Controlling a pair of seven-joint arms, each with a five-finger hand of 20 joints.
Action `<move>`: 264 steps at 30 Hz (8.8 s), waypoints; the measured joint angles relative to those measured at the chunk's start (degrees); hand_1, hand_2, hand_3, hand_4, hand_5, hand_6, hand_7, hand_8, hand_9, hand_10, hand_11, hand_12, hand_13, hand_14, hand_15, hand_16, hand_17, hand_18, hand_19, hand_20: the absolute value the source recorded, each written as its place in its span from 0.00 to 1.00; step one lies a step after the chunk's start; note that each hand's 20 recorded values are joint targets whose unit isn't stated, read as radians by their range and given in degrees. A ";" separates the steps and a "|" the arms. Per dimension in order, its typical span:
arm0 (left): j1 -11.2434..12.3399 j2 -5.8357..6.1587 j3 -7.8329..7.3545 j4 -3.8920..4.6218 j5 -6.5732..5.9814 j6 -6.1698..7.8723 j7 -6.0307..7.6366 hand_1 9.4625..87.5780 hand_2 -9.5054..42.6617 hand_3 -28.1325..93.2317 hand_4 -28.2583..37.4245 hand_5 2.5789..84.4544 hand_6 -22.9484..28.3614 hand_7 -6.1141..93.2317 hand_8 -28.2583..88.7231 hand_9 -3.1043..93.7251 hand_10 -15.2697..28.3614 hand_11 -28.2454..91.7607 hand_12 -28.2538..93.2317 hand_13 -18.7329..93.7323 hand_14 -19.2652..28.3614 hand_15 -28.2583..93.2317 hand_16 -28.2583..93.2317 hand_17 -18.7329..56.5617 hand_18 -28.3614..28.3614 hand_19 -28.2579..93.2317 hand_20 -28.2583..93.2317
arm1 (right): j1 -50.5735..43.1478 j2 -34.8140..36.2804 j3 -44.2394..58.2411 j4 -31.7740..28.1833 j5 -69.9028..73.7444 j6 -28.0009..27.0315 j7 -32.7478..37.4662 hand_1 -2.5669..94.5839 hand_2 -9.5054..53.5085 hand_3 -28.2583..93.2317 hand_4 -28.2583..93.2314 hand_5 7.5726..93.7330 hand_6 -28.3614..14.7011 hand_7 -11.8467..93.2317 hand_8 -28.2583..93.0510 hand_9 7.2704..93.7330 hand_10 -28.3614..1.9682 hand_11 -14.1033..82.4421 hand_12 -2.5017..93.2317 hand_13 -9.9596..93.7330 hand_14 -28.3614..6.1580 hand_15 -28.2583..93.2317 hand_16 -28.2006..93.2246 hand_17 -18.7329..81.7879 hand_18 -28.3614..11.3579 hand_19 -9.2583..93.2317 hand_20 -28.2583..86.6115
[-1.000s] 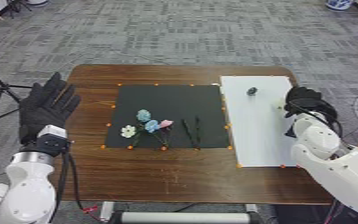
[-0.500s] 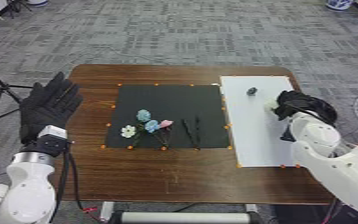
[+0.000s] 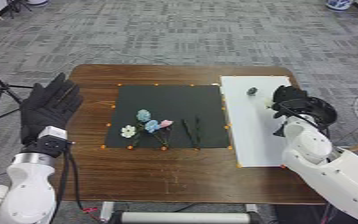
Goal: Arrange flowers
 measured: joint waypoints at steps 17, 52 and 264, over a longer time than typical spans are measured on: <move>0.03 -0.05 0.16 0.37 0.04 -0.06 -0.32 0.21 0.56 0.80 0.00 0.45 0.63 0.13 0.18 0.32 0.69 0.37 0.30 0.36 0.69 0.37 0.20 0.15 0.72 0.49 0.29 | 16.59 -7.48 -18.08 -2.20 0.19 2.60 -14.68 0.62 0.00 0.82 0.00 0.74 0.73 0.53 0.21 0.84 0.78 0.21 0.39 0.69 0.74 0.46 0.53 0.46 0.32 0.69 0.48; 0.76 0.10 -1.54 0.54 1.83 -0.16 -0.37 0.21 0.56 0.80 0.00 0.45 0.63 0.13 0.18 0.32 0.69 0.37 0.31 0.35 0.71 0.38 0.21 0.14 0.73 0.49 0.30 | 20.52 -12.28 -26.76 -1.54 -3.95 -7.95 -15.07 0.61 0.00 0.80 0.00 0.69 0.72 0.47 0.18 0.74 0.71 0.28 0.29 0.67 0.67 0.48 0.48 0.45 0.31 0.66 0.45; 5.14 -1.10 -7.70 0.48 2.18 -1.53 3.31 0.17 0.55 0.76 0.00 0.41 0.60 0.10 0.18 0.29 0.64 0.34 0.28 0.32 0.61 0.30 0.21 0.16 0.71 0.45 0.30 | -31.89 -16.81 38.97 -27.83 68.27 -3.87 -44.33 0.18 0.28 0.86 0.06 0.40 0.50 0.16 0.17 0.38 0.43 0.19 0.19 0.43 0.46 0.32 0.42 0.35 0.31 0.39 0.41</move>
